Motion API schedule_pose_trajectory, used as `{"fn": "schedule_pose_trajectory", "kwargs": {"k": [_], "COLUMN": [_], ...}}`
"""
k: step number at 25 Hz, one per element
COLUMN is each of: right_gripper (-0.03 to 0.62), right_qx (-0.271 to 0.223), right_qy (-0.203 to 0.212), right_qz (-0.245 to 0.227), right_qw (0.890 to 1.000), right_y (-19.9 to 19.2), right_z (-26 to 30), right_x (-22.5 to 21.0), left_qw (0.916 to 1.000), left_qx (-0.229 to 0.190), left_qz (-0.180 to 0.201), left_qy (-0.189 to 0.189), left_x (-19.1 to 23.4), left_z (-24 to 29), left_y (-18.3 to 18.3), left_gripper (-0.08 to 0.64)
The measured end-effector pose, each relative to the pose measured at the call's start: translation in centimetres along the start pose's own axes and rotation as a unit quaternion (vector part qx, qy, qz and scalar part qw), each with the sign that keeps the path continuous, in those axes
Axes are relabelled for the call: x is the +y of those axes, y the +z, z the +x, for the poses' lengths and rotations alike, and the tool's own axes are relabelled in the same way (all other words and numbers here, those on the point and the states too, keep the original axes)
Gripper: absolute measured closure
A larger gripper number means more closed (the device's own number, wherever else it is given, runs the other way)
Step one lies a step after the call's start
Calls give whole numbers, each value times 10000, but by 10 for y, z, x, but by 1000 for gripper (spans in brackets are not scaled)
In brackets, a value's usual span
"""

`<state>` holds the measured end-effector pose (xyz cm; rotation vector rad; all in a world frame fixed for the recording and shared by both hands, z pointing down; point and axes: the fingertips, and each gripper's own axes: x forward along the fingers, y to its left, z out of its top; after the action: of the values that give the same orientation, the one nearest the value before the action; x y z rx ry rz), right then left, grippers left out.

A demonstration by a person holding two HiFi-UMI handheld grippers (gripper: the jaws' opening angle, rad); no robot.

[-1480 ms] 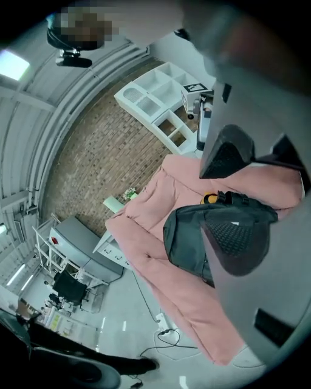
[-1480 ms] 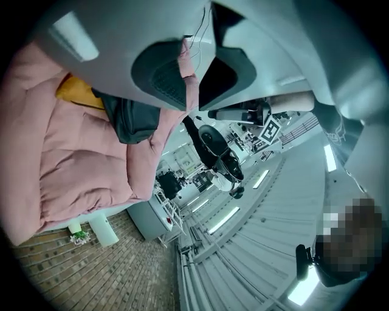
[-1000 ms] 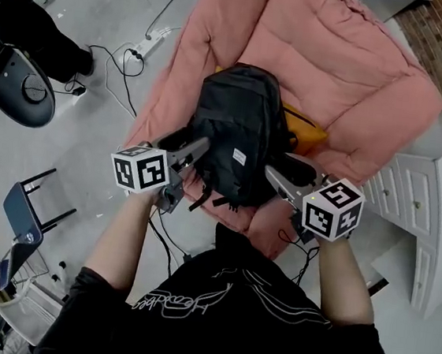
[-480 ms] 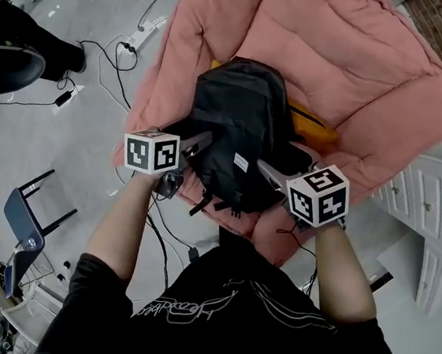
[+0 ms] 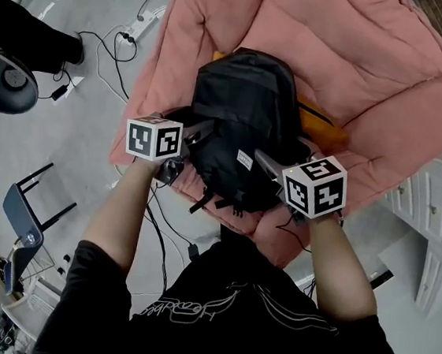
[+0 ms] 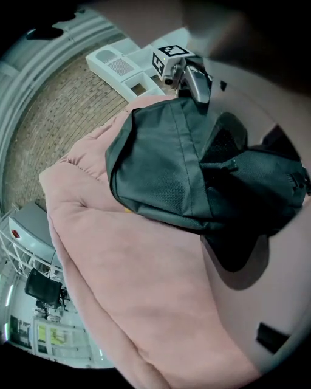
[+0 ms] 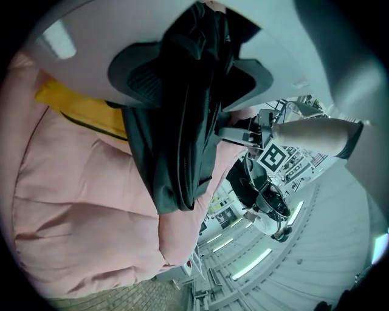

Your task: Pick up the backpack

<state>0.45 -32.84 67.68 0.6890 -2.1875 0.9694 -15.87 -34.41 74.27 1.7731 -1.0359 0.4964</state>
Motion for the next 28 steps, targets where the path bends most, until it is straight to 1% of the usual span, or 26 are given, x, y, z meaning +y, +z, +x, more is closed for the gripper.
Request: {"fn": "schedule_pose_trajectory", "kwargs": {"k": [7,9,16,22,28], "right_gripper": [309,323,404,481,502], "right_qx": [-125,-140,-80,55,-4], "right_qy": [10,-9,-97,-215,-327], "right_qz": [146,149,166,165,232], "right_qw": [9998,9998,9998,9996,9992], "right_y": [-3,-3,-6,-9,-9], "right_z": [3,5,7,7,2], "right_x": [-3,-3,-6,-6,-2], "left_qw": [10000,9999,9997,9993,9986], "left_qx": [72,56,134,201,160], "left_qz": [54,97,163,247,376], "left_qy": [-43,-34,106,215,341], "left_x": [1,3,7,7,-1], "left_z": [10,10,1,-8,-21], "left_y": [-3,-3,-6,-8,-8], "left_gripper": [201,226,349,407,445]}}
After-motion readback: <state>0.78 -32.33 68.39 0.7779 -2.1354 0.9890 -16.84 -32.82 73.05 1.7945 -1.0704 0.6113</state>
